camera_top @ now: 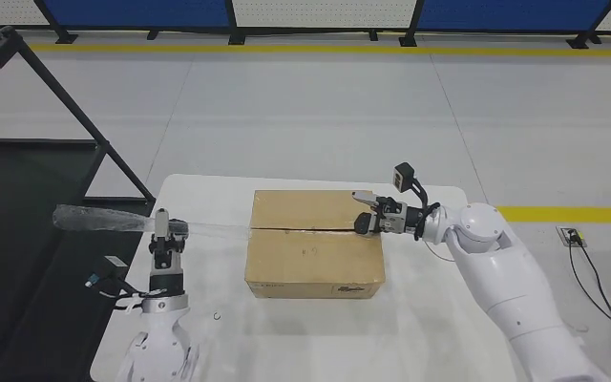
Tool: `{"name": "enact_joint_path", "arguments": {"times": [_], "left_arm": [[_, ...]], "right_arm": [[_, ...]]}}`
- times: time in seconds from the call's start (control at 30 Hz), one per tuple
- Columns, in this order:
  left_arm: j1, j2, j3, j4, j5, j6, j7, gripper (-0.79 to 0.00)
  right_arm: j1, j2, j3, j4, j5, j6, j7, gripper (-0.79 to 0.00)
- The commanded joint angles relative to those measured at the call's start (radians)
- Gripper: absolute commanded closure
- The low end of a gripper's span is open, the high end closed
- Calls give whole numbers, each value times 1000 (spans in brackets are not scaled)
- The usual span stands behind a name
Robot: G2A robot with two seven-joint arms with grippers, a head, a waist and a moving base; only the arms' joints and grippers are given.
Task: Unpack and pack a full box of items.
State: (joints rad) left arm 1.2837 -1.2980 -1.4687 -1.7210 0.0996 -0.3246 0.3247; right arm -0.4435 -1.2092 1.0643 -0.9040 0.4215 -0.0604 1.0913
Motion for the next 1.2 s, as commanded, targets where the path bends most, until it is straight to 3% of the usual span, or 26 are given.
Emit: {"name": "enact_joint_path", "arguments": {"times": [0.0, 0.77, 1.17], "left_arm": [[-3, -2, 5, -5, 9, 3, 0, -785], [-41, -25, 34, -14, 38, 13, -16, -785], [-63, -39, 104, -35, 129, 35, -24, -785]], "right_arm": [[-3, 0, 1, -2, 1, 5, -5, -785], [-2, -29, -37, 11, 53, 11, -41, -785], [-7, -21, -5, 25, 61, 2, -23, -785]]}}
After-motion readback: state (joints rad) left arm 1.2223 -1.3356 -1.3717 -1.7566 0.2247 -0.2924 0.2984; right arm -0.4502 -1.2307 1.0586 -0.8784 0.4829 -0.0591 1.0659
